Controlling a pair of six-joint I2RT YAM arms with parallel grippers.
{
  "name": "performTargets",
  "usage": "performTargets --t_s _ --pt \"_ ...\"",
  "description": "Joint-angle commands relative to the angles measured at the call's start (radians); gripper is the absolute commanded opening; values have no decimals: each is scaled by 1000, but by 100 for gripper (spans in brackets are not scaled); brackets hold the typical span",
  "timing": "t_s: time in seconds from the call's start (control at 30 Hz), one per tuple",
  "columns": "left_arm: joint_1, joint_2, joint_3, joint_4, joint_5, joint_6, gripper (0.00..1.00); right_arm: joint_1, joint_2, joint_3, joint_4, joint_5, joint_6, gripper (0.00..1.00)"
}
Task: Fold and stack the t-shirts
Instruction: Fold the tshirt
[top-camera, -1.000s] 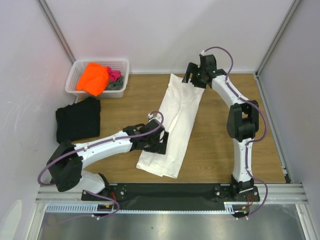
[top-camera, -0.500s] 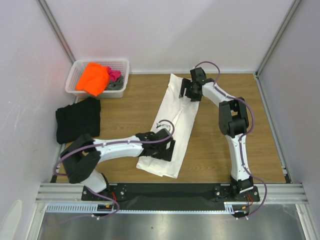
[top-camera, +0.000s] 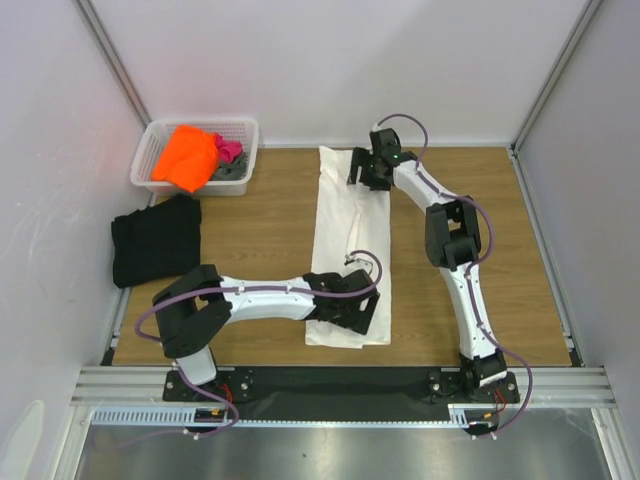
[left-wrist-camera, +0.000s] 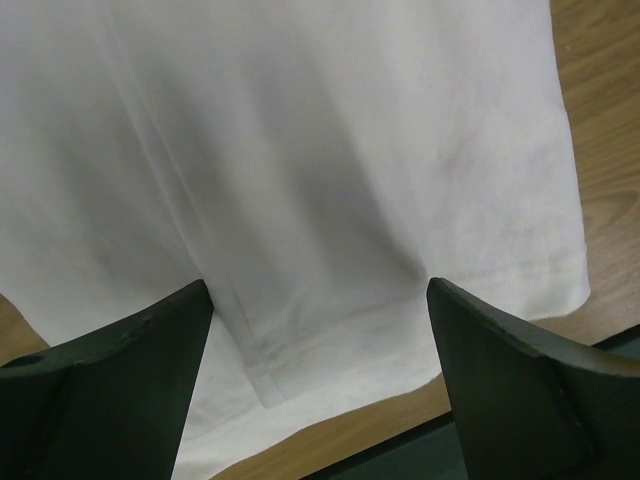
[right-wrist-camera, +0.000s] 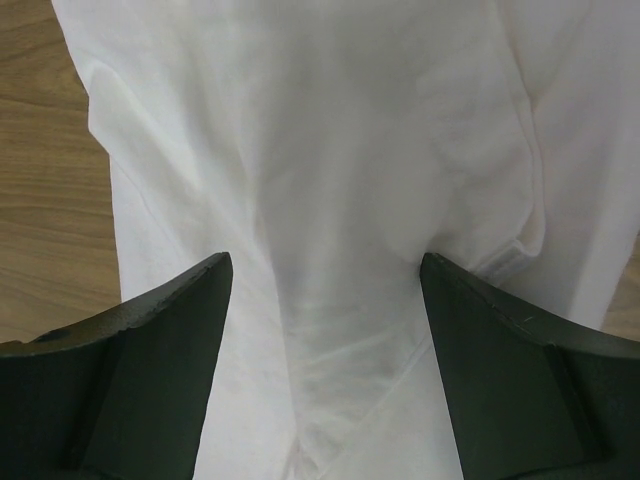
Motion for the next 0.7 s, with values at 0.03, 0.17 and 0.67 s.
performTargets --t_s 0.03,0.17,0.67 --pt "-21 0 27 -12 55 -15 93 34 59 40 22 -22 -18 83" --pt "-19 10 39 -27 48 -10 94 45 65 56 29 -37 -9 83" --pt "316 -406 118 -206 124 77 100 -84 -427 31 -72 -217 80 96"
